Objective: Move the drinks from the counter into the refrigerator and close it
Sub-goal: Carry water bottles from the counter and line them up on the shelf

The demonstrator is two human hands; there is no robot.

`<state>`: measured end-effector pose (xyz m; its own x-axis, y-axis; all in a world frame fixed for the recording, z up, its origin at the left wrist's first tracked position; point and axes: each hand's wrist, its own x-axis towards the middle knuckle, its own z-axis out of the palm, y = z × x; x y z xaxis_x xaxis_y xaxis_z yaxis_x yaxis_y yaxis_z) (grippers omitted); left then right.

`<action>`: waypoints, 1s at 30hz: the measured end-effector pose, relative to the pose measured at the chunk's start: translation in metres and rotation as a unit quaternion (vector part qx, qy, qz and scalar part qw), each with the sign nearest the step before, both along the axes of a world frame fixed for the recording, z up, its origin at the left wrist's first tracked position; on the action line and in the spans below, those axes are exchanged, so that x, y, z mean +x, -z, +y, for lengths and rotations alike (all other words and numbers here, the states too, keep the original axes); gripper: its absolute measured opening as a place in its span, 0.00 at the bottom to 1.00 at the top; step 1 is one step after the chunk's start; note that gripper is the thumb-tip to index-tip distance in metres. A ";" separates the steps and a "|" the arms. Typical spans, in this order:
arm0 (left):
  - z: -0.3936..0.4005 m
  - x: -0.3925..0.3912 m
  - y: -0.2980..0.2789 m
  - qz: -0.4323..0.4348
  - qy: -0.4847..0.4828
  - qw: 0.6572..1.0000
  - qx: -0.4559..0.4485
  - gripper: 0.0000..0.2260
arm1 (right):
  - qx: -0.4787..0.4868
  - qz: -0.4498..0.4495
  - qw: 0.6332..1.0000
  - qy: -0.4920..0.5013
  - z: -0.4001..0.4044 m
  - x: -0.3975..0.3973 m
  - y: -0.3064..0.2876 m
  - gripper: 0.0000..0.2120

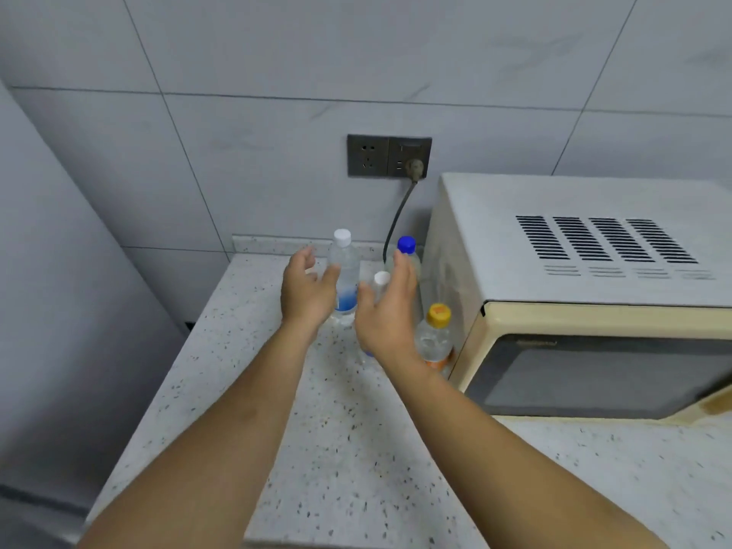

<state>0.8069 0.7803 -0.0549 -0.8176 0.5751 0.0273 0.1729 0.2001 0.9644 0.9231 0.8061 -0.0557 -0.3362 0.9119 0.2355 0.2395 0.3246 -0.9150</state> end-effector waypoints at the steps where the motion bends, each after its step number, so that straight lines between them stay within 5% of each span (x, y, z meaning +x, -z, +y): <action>1: 0.010 -0.007 -0.006 0.025 0.019 0.999 -0.015 0.23 | -0.002 -0.011 1.000 0.000 0.008 -0.004 -0.004 0.28; 10: 0.062 -0.035 -0.014 0.276 0.227 0.921 -0.156 0.21 | 0.002 -0.126 0.992 -0.021 0.033 -0.013 0.000 0.16; 14: 0.065 -0.036 -0.010 0.329 0.205 0.904 -0.180 0.18 | -0.033 -0.114 0.993 -0.015 0.033 -0.008 0.007 0.18; 21: 0.034 -0.021 0.007 0.270 0.132 0.946 -0.124 0.16 | -0.038 -0.095 0.994 -0.034 0.023 0.003 0.013 0.08; 30: -0.060 0.005 0.008 0.199 0.052 0.977 -0.052 0.19 | 0.008 -0.065 0.994 -0.090 -0.003 0.037 0.019 0.08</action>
<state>0.8124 0.7205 -0.0633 -0.6906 0.6719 0.2675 0.5550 0.2552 0.7918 0.9598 0.8031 -0.0750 -0.5227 0.8303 0.1933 0.2918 0.3873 -0.8746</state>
